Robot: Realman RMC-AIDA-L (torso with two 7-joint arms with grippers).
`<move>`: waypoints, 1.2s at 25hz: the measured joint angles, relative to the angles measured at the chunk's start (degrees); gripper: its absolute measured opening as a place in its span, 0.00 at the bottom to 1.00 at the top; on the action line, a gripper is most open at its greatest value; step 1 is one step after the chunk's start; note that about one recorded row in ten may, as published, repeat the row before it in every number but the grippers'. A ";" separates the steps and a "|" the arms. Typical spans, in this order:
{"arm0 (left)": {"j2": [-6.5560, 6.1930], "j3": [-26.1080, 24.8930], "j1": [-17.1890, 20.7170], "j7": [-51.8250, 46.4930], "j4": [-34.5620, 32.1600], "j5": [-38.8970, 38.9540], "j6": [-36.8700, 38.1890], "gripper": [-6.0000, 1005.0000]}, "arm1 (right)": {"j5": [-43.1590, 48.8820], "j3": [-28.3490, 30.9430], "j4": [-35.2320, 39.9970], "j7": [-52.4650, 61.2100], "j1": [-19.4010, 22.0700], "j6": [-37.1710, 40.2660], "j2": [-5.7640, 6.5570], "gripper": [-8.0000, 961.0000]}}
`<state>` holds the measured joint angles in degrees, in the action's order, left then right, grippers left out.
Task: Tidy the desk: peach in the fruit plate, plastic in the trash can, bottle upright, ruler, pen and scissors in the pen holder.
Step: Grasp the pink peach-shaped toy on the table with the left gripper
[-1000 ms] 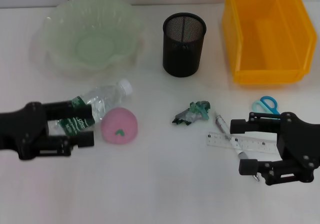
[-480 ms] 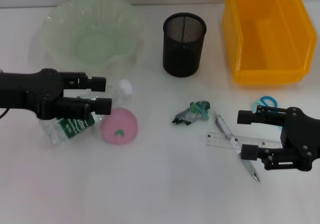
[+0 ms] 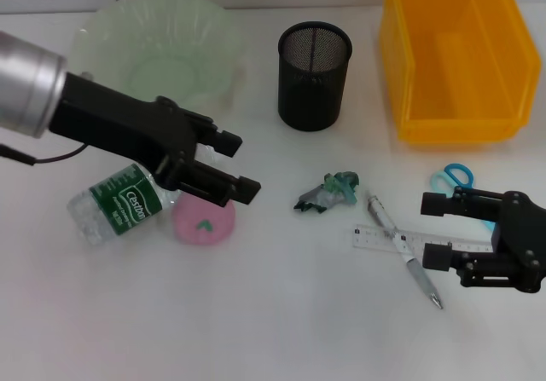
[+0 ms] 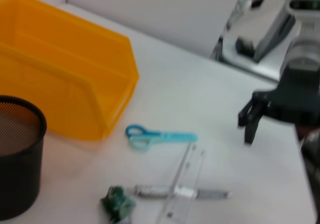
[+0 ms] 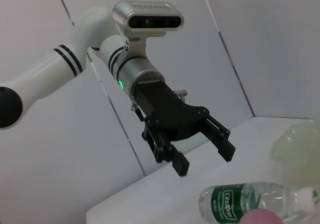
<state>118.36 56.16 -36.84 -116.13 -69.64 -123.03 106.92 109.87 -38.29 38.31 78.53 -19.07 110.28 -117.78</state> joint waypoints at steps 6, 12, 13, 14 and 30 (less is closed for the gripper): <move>0.33 10.69 -1.41 -1.28 -2.26 -8.89 -10.14 0.73 | 0.10 1.53 -0.58 0.02 1.03 -0.88 0.01 0.84; 0.42 18.13 -0.32 -2.04 -2.19 -11.53 -14.90 0.73 | 0.23 2.37 -1.20 0.04 1.49 -2.20 0.06 0.84; 0.42 19.03 -0.10 -1.79 -2.21 -12.01 -15.35 0.72 | 0.24 2.39 -1.34 0.04 1.49 -2.27 0.07 0.84; 0.43 21.05 0.46 -1.20 -2.31 -12.91 -16.02 0.72 | 0.25 2.40 -1.56 0.04 1.49 -2.32 0.07 0.84; 0.46 31.63 4.40 -1.47 -3.30 -18.24 -24.18 0.71 | 0.26 1.81 -2.27 0.04 1.29 -2.36 -0.04 0.84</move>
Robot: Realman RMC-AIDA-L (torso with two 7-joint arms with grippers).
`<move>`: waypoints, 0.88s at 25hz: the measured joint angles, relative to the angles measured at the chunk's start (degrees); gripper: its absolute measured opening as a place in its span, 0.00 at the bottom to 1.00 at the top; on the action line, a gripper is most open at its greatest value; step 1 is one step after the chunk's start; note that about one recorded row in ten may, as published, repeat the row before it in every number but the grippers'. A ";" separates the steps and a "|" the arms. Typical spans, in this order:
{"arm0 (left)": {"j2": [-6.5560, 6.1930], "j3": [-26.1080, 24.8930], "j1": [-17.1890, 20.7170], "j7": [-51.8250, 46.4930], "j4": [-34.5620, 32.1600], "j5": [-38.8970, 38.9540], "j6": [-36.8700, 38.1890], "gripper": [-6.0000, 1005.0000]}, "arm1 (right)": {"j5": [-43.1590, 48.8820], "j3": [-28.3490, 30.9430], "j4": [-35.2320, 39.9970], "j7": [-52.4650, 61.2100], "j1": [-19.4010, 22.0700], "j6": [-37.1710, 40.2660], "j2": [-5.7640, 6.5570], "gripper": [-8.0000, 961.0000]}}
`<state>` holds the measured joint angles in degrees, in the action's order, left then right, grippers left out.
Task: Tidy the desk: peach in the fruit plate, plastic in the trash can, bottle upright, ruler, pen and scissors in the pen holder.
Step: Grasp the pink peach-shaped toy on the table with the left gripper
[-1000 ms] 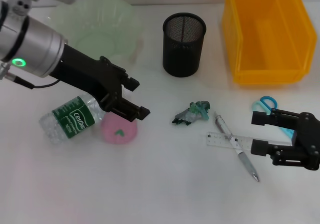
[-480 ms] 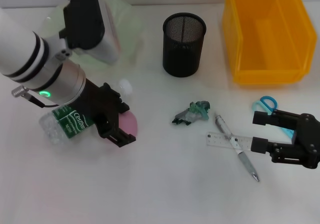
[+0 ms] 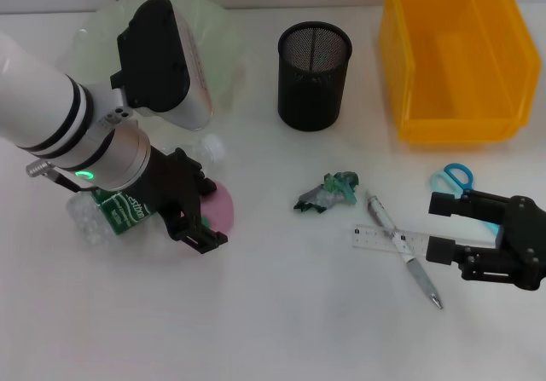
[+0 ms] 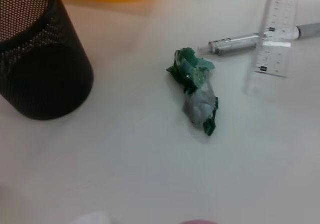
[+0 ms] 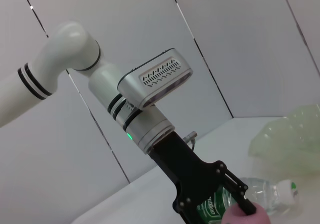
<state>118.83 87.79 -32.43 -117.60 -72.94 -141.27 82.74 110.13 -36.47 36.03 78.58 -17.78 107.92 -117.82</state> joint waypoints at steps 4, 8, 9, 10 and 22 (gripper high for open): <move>0.00 0.04 0.46 0.00 -0.17 -0.05 -1.73 0.71 | 0.00 0.02 -0.30 0.00 -0.08 0.01 -0.10 0.84; 0.00 0.05 0.61 -0.03 -0.18 -0.09 -2.51 0.70 | 0.00 0.00 -0.42 0.00 -0.22 0.01 -0.11 0.84; -0.02 0.07 0.81 -0.47 -0.18 -0.22 -3.44 0.70 | 0.00 0.08 -0.43 0.00 -0.24 0.01 -0.13 0.84; -0.02 0.07 0.81 -0.47 -0.18 -0.22 -3.44 0.70 | 0.00 0.08 -0.43 0.00 -0.24 0.01 -0.13 0.84; 0.00 1.18 2.36 0.81 -0.45 -0.01 -4.95 0.49 | -0.01 0.05 -0.44 0.00 -0.33 -0.97 -0.32 0.84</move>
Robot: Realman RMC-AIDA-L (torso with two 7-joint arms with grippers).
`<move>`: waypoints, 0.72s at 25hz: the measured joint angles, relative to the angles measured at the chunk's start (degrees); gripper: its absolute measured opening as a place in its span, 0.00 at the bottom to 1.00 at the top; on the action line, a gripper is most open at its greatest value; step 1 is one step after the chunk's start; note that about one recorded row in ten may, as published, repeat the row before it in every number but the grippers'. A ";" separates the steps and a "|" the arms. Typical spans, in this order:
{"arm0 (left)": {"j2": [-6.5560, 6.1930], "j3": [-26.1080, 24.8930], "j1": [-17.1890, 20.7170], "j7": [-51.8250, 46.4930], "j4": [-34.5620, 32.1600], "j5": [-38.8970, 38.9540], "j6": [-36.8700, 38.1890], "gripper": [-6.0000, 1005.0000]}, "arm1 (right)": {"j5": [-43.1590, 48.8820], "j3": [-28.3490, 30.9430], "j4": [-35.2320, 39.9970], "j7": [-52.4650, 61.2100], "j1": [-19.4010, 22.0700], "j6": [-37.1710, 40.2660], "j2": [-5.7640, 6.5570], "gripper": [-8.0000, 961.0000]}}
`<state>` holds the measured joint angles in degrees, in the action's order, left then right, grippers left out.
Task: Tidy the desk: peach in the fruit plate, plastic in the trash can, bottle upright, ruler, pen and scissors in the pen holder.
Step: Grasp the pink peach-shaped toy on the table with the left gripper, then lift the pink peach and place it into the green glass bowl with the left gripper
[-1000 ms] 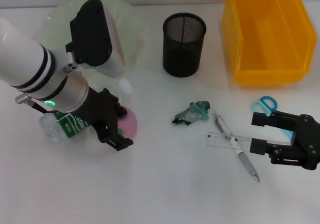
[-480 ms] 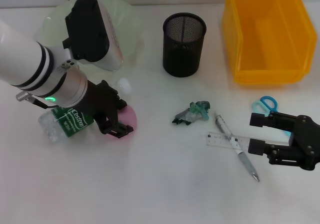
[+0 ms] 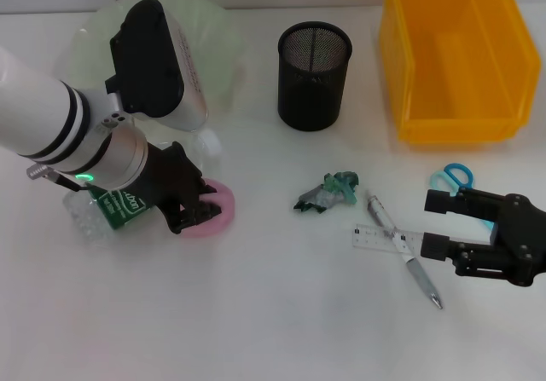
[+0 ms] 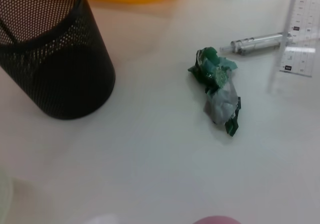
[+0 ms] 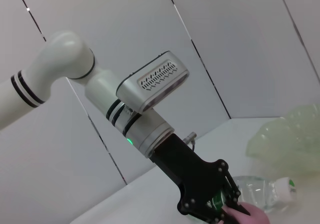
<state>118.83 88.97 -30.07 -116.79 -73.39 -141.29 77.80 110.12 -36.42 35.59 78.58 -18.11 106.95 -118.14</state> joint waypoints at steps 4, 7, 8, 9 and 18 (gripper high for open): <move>0.00 0.36 0.44 0.06 -0.80 0.11 -0.30 0.20 | 0.00 -0.05 0.00 0.00 0.00 -0.08 0.00 0.84; 0.00 0.42 2.12 0.07 -4.50 0.55 -0.24 0.12 | 0.00 -0.06 0.00 0.00 0.00 -0.13 0.00 0.84; 0.00 0.42 2.12 0.07 -4.50 0.55 -0.24 0.12 | 0.00 -0.06 0.00 0.00 0.00 -0.21 0.01 0.84; 0.00 0.42 2.52 0.07 -5.31 0.88 -0.19 0.11 | 0.00 -0.06 0.00 0.00 0.00 -0.21 0.01 0.84; -0.24 -0.70 3.91 0.07 -8.86 5.13 0.22 0.09 | 0.00 -0.06 0.00 0.00 0.00 -0.44 0.02 0.84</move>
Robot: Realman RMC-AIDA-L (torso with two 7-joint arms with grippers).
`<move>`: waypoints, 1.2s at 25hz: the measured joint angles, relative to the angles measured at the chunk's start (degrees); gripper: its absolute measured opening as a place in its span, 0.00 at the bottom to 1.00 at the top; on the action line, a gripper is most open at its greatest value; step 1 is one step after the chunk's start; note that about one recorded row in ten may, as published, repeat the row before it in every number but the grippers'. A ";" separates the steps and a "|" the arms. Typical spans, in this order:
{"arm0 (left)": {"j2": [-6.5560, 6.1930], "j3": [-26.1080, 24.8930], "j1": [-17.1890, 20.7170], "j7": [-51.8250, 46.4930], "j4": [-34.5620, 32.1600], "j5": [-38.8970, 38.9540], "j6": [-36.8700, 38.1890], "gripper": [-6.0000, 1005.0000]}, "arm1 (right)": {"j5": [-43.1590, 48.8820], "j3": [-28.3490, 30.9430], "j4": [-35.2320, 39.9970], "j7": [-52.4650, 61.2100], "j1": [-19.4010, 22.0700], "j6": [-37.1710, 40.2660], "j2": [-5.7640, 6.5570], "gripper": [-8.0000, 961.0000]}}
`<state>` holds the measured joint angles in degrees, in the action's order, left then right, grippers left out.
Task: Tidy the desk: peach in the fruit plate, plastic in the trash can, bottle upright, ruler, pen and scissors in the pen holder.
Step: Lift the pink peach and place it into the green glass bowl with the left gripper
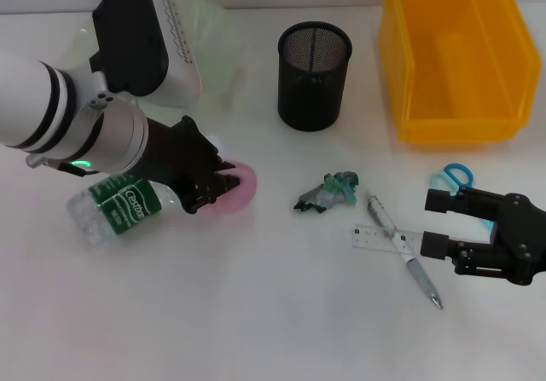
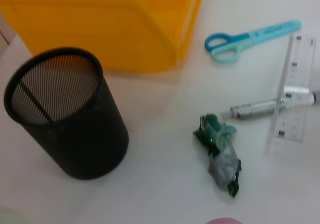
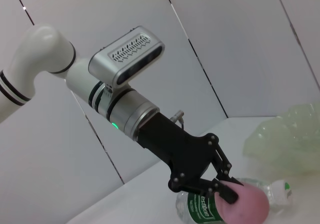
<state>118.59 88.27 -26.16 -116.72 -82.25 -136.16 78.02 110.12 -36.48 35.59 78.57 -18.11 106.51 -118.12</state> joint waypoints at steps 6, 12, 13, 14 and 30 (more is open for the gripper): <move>0.13 -3.06 -0.20 0.00 -0.82 3.07 -0.34 0.09 | 0.00 0.00 0.00 0.00 0.00 -0.02 0.00 0.84; 0.17 -10.44 -0.93 -1.44 -0.10 7.62 -4.31 0.09 | 0.00 0.00 0.00 -0.02 0.17 -0.08 -0.02 0.84; 0.18 -11.79 -0.91 -2.25 0.00 8.04 -6.00 0.10 | 0.00 0.01 -0.04 -0.07 0.23 -0.08 -0.05 0.84; 0.22 -13.92 -0.54 -3.68 0.98 9.42 -10.58 0.10 | 0.00 0.01 -0.70 -0.27 0.25 -0.09 -0.12 0.84; 0.13 -15.50 -5.38 -15.24 16.25 5.41 -32.75 0.31 | 0.39 -0.09 -2.89 -0.69 -0.09 -0.41 -0.10 0.83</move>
<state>118.72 72.77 -31.54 -131.96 -66.00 -130.74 45.27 110.51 -36.56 32.70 77.88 -18.19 106.10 -118.22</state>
